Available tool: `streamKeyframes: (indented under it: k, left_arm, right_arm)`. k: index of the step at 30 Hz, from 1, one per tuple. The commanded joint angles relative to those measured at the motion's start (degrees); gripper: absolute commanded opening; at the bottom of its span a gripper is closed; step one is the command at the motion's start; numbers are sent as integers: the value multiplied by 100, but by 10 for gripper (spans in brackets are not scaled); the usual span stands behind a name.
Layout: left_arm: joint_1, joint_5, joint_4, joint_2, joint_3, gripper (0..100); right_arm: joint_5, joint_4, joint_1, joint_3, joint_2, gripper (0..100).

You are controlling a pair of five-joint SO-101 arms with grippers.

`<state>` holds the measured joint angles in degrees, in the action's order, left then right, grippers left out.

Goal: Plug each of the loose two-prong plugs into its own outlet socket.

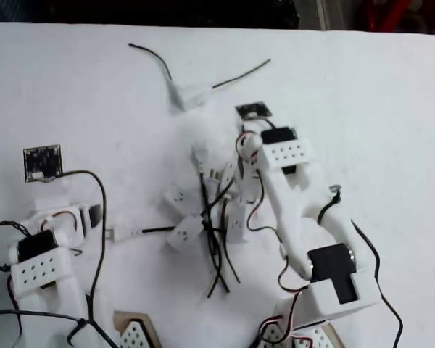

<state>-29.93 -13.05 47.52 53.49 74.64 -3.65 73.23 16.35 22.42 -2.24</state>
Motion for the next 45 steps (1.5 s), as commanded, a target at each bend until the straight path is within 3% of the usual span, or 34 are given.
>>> streamKeyframes:
  k: [1,16,22,33,36,41,45]
  left_arm:
    - [-31,79,-132,145,-26,290]
    - [-31,79,-132,145,-18,290]
    - [-31,70,-132,145,-18,290]
    - [-13,62,-132,145,-18,290]
    - [-13,62,-132,145,-18,290]
    - [-13,62,-132,145,-18,290]
    - [-13,62,-132,145,-18,290]
  right_arm:
    - [-70,-479,4,281,233,180]
    - [501,-1587,444,589,-752,179]
    - [343,-1543,180,440,-787,12]
    - [-932,-822,-936,457,453,18]
    - [-967,-646,-963,457,505,51]
    - [-932,-242,-954,422,558,211]
    - [-941,-13,-875,308,558,191]
